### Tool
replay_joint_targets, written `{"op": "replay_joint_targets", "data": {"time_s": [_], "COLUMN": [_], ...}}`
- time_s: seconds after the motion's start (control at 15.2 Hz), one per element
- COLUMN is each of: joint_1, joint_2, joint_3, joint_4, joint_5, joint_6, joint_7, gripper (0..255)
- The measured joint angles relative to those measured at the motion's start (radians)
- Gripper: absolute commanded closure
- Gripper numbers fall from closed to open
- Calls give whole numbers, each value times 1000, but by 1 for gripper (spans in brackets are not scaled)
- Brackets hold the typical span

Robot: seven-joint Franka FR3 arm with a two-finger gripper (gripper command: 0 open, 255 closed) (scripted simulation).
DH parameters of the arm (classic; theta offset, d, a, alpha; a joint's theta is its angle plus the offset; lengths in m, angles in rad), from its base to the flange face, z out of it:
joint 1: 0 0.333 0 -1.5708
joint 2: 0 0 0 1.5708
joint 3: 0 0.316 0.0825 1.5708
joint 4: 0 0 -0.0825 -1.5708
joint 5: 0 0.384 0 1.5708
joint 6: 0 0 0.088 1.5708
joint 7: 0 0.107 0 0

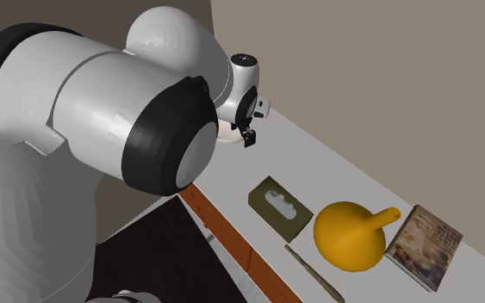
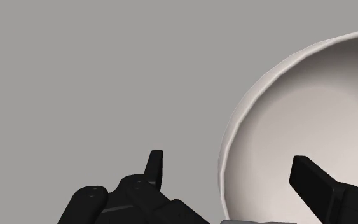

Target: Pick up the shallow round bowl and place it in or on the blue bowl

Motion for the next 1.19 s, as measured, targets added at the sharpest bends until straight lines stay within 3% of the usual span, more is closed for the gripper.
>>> {"op": "replay_joint_targets", "data": {"time_s": [0.66,1.19], "joint_1": [0,-13], "joint_2": [-1,-73], "joint_3": [0,17], "joint_4": [0,-9], "joint_5": [0,21], "joint_6": [0,-64], "joint_7": [0,-10], "gripper": [255,255]}}
